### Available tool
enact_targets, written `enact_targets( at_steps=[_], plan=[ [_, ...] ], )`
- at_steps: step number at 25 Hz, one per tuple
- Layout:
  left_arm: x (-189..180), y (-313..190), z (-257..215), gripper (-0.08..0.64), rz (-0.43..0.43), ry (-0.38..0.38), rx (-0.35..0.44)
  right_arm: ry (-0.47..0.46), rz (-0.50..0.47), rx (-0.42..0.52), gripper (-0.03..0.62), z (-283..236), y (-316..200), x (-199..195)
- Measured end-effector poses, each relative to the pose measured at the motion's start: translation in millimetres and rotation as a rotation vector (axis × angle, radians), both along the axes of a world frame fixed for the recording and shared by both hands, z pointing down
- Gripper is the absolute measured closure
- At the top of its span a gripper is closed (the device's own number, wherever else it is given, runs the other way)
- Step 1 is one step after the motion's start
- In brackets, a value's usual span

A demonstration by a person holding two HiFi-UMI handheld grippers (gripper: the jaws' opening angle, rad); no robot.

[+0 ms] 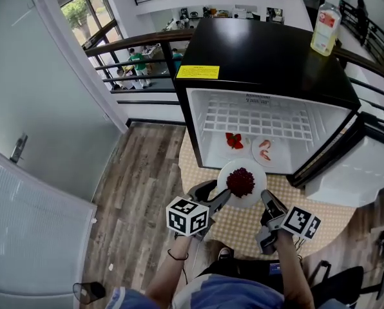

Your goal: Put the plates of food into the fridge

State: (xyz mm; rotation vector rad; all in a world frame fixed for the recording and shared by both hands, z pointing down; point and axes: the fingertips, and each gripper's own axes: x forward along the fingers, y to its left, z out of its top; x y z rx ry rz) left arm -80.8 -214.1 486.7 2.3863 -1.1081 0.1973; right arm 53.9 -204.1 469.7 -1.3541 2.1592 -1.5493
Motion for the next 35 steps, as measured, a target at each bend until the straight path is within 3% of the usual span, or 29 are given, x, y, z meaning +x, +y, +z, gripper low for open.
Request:
enact_targets(
  at_steps=[19, 25, 35],
  plan=[
    [8.3, -59.3, -90.3, 0.336, 0.018, -0.039, 0.134, -0.03, 0.048, 0.152, 0.566, -92.4, -60.9, 12.4],
    [12.8, -90.1, -107.2, 0.336, 0.0, -0.036, 0.139, -0.116, 0.126, 0.146, 0.566, -102.9, -97.5, 18.5],
    [18.4, -130.2, -110.6, 0.336, -0.043, -0.08, 0.101, -0.103, 0.236, 0.136, 0.566, -96.7, -142.4, 23.4]
  ],
)
